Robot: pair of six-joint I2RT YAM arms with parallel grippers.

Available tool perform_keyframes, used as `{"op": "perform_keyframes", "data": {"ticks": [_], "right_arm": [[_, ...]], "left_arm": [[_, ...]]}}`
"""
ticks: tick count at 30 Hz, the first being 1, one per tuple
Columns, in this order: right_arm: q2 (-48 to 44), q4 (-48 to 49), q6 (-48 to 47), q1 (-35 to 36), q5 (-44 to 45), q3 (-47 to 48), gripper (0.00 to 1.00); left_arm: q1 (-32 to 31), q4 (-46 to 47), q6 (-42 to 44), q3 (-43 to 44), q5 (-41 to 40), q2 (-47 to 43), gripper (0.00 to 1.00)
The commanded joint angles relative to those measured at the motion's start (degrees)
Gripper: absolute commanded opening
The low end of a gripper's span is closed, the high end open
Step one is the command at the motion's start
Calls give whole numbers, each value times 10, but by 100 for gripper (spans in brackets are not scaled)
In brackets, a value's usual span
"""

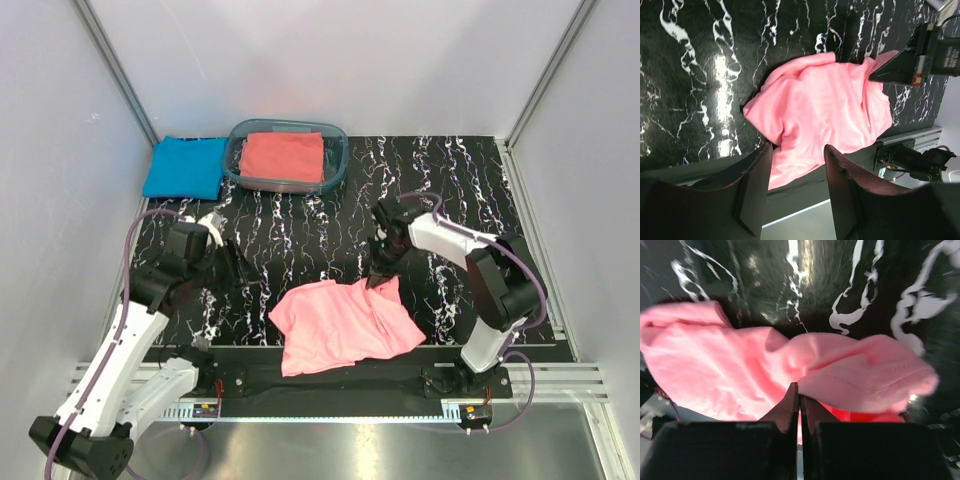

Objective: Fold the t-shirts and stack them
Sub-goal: Flatten the tshirt out

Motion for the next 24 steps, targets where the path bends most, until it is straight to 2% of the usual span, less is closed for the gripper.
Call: {"op": "perform_keyframes", "data": {"ticks": [1, 2, 4, 5, 7, 8, 10, 11, 13, 14, 15, 16, 17, 19, 20, 24], "right_arm": [[-54, -74, -12, -4, 96, 111, 0], [-86, -124, -7, -15, 163, 173, 0], [-112, -171, -2, -82, 196, 240, 0], [-133, -211, 2, -107, 237, 310, 0], [-150, -244, -2, -165, 293, 389, 0], [-163, -269, -8, -180, 339, 475, 0], [-156, -293, -11, -214, 366, 576, 0], [-147, -309, -23, -216, 369, 686, 0], [-102, -331, -29, -215, 343, 810, 0], [-88, -349, -33, -216, 337, 916, 0], [-78, -351, -34, -216, 329, 951, 0], [-76, -345, -35, -216, 315, 967, 0], [-89, -311, -34, -216, 273, 940, 0], [-115, -265, -25, -216, 218, 867, 0], [-139, -226, -12, -216, 167, 797, 0], [-147, -173, 32, -198, 59, 674, 0]], "left_arm": [[1, 31, 30, 51, 19, 20, 51], [1, 31, 31, 54, 20, 27, 51], [1, 34, 33, 61, 22, 32, 50], [1, 35, 35, 64, 24, 35, 50], [1, 32, 40, 73, 31, 39, 50], [1, 28, 42, 79, 34, 43, 50], [1, 18, 51, 92, 41, 48, 50], [1, 15, 54, 102, 41, 47, 50], [1, 10, 65, 108, 33, 41, 50], [1, 9, 68, 111, 31, 39, 50], [1, 4, 74, 114, 28, 39, 50], [1, 2, 77, 115, 27, 37, 50], [1, -1, 78, 117, 27, 36, 50], [1, -8, 83, 117, 20, 25, 50], [1, -9, 84, 117, 15, 21, 50], [1, -22, 97, 121, -9, 8, 52]]}}
